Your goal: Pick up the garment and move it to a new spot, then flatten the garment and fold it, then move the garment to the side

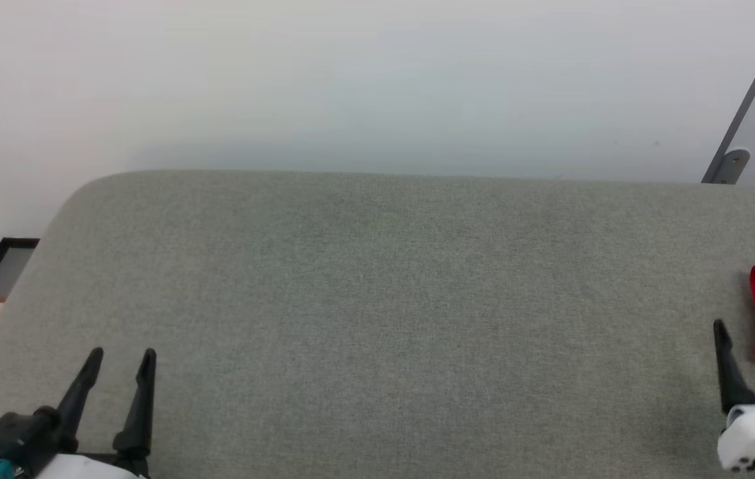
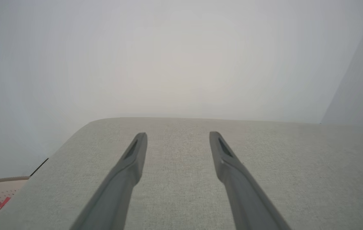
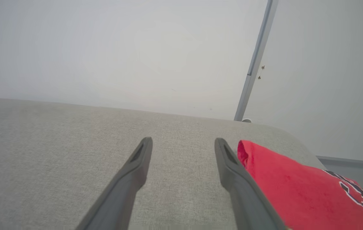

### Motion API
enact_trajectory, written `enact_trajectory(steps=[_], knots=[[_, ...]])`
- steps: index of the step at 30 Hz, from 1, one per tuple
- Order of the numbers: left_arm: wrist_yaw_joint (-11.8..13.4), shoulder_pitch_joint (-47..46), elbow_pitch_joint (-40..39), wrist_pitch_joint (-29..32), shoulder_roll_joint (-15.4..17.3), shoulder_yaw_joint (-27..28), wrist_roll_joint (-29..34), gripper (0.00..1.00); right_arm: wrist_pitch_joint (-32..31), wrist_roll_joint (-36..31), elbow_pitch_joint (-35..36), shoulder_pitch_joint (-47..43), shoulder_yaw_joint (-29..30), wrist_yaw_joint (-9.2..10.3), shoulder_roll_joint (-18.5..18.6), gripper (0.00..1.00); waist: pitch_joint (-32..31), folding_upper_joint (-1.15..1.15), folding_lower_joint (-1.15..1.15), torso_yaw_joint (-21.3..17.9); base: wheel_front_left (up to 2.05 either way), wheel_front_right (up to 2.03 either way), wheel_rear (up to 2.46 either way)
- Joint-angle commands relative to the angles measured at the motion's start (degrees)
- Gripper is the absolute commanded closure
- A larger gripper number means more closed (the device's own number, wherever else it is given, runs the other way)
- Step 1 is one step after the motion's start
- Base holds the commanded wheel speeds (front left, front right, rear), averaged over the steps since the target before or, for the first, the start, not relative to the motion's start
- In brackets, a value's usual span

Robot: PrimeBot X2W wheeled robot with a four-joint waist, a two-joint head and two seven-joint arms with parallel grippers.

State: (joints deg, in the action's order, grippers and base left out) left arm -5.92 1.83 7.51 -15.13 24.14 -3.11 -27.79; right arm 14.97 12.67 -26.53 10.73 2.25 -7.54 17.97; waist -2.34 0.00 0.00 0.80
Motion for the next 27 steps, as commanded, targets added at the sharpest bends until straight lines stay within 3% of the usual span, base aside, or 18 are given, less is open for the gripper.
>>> enact_trajectory(steps=[1,8,17,27], knots=[[-0.3,0.8,0.2,0.1,-0.3,0.4,0.3,0.00,0.2,-0.6,0.9,-1.3,0.8,0.12,-0.8,0.00,-0.3,0.00,0.00,0.0,0.00,0.00,0.00],[-1.0,1.1,0.9,0.0,-1.9,3.0,1.8,0.00,0.1,-3.1,5.3,-6.2,2.4,0.12,-4.7,0.00,-0.6,0.00,0.00,-0.9,0.00,0.00,0.00],[-1.5,2.0,1.6,0.0,-3.3,4.8,1.6,0.00,0.1,-3.7,7.2,-9.0,1.8,0.12,-6.3,0.00,-0.9,0.00,0.00,-1.8,0.00,0.00,0.00],[-1.6,2.2,2.0,0.0,-2.0,3.1,-0.9,0.00,0.1,-3.6,7.2,-8.9,1.6,0.12,-6.4,0.00,-1.0,0.00,0.00,-1.9,0.00,0.00,0.00]])
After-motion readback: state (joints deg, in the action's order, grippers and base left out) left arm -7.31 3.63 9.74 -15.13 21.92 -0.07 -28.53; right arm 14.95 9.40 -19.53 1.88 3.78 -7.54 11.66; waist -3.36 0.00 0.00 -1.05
